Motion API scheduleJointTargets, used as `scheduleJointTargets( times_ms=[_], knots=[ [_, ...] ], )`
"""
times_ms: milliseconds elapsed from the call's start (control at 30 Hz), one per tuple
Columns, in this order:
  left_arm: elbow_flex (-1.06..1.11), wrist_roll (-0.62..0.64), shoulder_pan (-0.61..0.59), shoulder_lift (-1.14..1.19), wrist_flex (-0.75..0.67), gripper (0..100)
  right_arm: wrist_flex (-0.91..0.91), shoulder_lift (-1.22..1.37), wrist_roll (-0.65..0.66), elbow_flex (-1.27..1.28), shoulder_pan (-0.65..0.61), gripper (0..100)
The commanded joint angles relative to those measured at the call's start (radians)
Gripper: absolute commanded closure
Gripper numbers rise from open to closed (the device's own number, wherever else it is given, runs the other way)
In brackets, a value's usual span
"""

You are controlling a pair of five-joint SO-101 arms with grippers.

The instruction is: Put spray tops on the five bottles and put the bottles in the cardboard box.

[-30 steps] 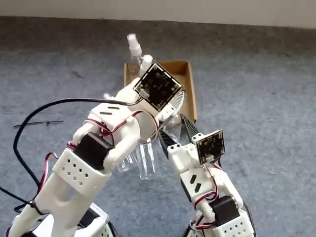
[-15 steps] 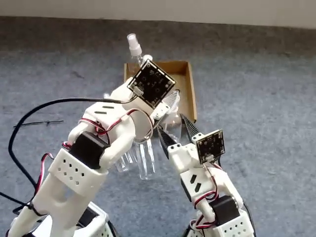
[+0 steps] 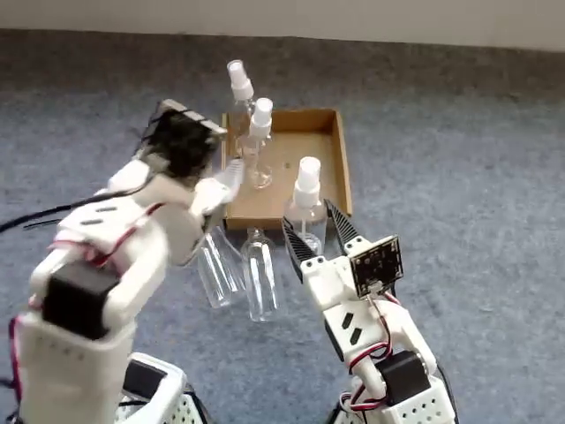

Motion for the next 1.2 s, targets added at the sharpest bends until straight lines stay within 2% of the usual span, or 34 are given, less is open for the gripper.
scheduleJointTargets(
  times_ms=[0,100,267,400,567,767,1000,1167],
  knots=[
    [0.094,-0.002,-0.148,-0.162,0.069,85,-0.03,0.028,0.017,-0.124,0.015,99.4],
    [0.294,-0.002,-0.162,-0.265,0.028,85,-0.067,0.163,0.017,-0.217,0.015,99.4],
    [0.65,0.003,-0.173,-0.397,-0.204,85,-0.18,0.524,0.017,-0.39,0.013,99.4],
    [0.812,0.006,-0.165,-0.47,-0.296,84,-0.243,0.786,0.017,-0.533,0.002,99.4],
    [0.872,0.055,-0.139,-0.555,-0.308,75,-0.28,1.01,-0.091,-0.667,-0.085,99.4],
    [0.909,0.061,-0.111,-0.628,-0.308,75,-0.28,1.164,-0.106,-0.762,-0.163,99.4],
    [0.912,0.061,-0.108,-0.641,-0.31,75,-0.28,1.185,-0.107,-0.783,-0.17,99.4],
    [0.952,0.06,-0.039,-0.639,-0.384,75,-0.28,1.185,-0.107,-0.783,-0.17,99.4]
  ],
)
